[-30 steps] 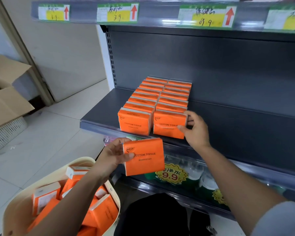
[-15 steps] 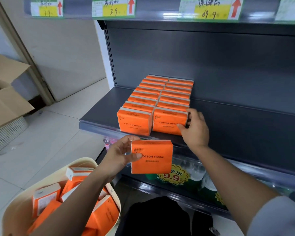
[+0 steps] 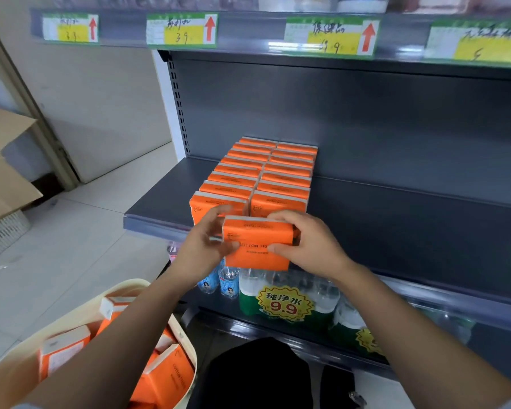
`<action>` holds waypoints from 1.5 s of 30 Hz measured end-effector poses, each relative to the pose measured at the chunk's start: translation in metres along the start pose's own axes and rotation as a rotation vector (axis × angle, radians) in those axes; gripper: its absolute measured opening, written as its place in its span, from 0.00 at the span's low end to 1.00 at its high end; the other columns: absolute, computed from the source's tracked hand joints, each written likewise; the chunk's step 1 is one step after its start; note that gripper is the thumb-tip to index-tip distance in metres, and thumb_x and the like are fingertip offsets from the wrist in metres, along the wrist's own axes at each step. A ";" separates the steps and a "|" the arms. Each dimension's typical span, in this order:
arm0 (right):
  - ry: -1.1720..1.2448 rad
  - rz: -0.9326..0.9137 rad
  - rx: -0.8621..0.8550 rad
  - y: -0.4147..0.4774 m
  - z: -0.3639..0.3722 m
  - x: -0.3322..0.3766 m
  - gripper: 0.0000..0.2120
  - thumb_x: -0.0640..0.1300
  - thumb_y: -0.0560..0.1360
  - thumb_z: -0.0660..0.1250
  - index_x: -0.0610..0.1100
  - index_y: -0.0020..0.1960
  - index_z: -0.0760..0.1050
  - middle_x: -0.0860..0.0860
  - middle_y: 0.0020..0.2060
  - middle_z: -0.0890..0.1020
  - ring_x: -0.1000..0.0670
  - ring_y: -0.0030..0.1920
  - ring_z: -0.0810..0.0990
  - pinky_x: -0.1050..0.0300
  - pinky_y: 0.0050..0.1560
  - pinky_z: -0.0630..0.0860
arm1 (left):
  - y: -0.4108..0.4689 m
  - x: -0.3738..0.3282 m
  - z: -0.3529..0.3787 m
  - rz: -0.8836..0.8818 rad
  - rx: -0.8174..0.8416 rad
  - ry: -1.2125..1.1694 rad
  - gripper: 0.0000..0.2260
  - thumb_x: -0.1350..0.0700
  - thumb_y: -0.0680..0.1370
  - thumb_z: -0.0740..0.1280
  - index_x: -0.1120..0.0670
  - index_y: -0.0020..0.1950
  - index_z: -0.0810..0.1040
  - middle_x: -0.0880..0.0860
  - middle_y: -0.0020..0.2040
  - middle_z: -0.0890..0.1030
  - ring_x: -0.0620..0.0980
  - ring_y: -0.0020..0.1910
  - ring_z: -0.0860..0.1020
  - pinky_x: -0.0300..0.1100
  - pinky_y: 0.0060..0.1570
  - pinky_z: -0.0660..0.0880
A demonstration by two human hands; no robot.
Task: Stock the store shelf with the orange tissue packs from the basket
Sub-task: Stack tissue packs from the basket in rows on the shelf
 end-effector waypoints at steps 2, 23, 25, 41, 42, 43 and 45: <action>0.013 0.008 -0.082 0.001 -0.005 0.000 0.25 0.45 0.69 0.76 0.54 0.64 0.73 0.58 0.58 0.75 0.54 0.55 0.76 0.50 0.56 0.77 | -0.001 -0.005 -0.001 0.170 -0.090 0.387 0.28 0.62 0.72 0.73 0.47 0.69 0.69 0.46 0.62 0.75 0.46 0.62 0.72 0.43 0.62 0.71; -0.514 -0.004 -0.386 0.018 0.014 -0.020 0.16 0.41 0.67 0.76 0.42 0.54 0.79 0.45 0.51 0.76 0.43 0.53 0.76 0.51 0.40 0.79 | 0.017 -0.002 -0.006 0.096 0.059 1.337 0.37 0.50 0.79 0.64 0.51 0.78 0.43 0.50 0.79 0.44 0.50 0.78 0.43 0.49 0.73 0.42; -0.567 -0.013 -0.401 0.020 0.014 -0.018 0.16 0.42 0.65 0.77 0.42 0.51 0.80 0.44 0.49 0.77 0.42 0.50 0.76 0.50 0.36 0.80 | 0.017 -0.001 -0.006 0.100 0.057 1.332 0.37 0.50 0.79 0.64 0.51 0.78 0.43 0.50 0.79 0.44 0.50 0.78 0.43 0.49 0.73 0.42; -0.654 -0.036 -0.469 0.007 0.023 0.011 0.29 0.47 0.61 0.81 0.42 0.59 0.76 0.43 0.49 0.76 0.43 0.50 0.76 0.48 0.48 0.77 | 0.011 0.001 -0.011 0.127 0.060 1.320 0.37 0.52 0.79 0.64 0.52 0.78 0.41 0.51 0.79 0.43 0.50 0.78 0.42 0.46 0.74 0.43; -0.644 -0.071 -0.463 0.004 0.026 0.017 0.29 0.46 0.62 0.80 0.42 0.60 0.75 0.43 0.51 0.76 0.43 0.51 0.76 0.48 0.50 0.77 | 0.008 0.002 -0.013 0.131 0.058 1.321 0.37 0.52 0.79 0.64 0.52 0.78 0.41 0.51 0.79 0.43 0.50 0.78 0.42 0.46 0.74 0.43; -0.634 -0.109 -0.447 0.001 0.030 0.022 0.28 0.45 0.63 0.79 0.42 0.60 0.75 0.44 0.51 0.76 0.43 0.52 0.76 0.48 0.51 0.76 | 0.005 0.002 -0.014 0.131 0.059 1.327 0.37 0.52 0.79 0.63 0.52 0.78 0.41 0.51 0.79 0.42 0.50 0.78 0.42 0.46 0.74 0.44; -0.619 -0.170 -0.391 -0.004 0.040 0.035 0.26 0.45 0.64 0.78 0.43 0.59 0.75 0.45 0.52 0.76 0.44 0.53 0.76 0.48 0.52 0.76 | -0.003 0.003 -0.019 0.121 0.071 1.347 0.36 0.52 0.80 0.62 0.53 0.78 0.41 0.52 0.79 0.42 0.50 0.78 0.42 0.46 0.75 0.45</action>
Point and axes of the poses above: each hand's wrist, its own y-axis towards the middle knuckle, its own z-axis out of the palm, x = y × z, the point moved 1 cm from there along y, towards the middle knuckle
